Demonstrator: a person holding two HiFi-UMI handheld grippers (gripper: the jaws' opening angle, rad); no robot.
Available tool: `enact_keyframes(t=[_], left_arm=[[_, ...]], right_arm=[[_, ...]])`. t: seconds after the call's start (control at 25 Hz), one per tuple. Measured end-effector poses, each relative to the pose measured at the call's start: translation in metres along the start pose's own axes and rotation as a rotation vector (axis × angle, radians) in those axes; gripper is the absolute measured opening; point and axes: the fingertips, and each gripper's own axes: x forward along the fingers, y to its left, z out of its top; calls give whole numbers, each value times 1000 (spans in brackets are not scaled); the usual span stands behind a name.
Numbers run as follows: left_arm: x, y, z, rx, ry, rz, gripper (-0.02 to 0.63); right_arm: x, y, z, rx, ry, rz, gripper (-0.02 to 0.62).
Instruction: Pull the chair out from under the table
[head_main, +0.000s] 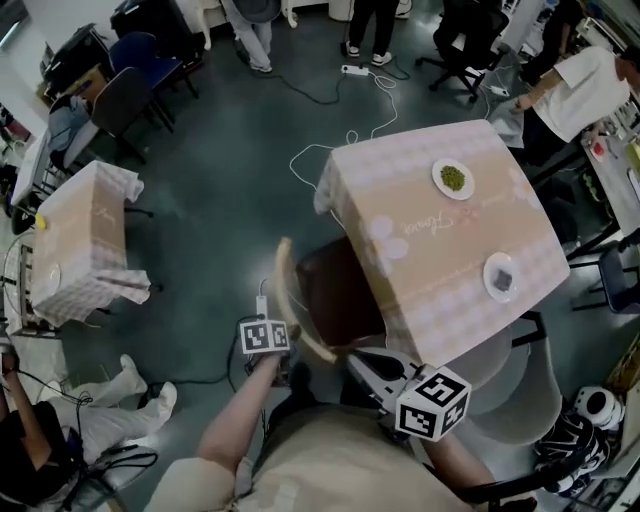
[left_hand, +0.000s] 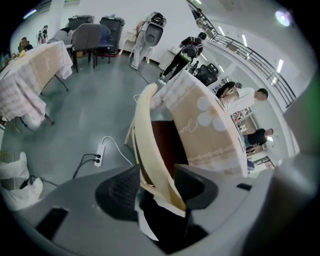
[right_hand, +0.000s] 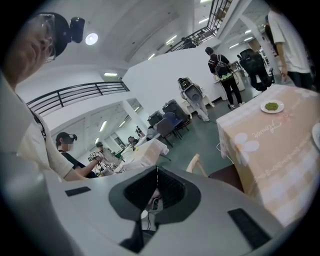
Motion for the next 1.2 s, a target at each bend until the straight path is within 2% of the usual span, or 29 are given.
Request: enact_keyframes(t=[0.32,0.64,0.92,1.04,1.2], left_arm=[[17,3,-14,-37,62,-10,195],[33,3,-7,-173,69,-50,207],[50,5,-6,-239,86,-64,224],[57,7,-10,-231,97,-61,252],[71,1,-15,-236,113,-69,258]], right_arm=[[7,1,-6,0,42,-4,9],[6,-12,-8,30,49,-26,9],[7,-21,-12,44,80,-43,9],[10,-20,-15,55,94,-31,9],[10,-24,-17,59,104,-44,9]])
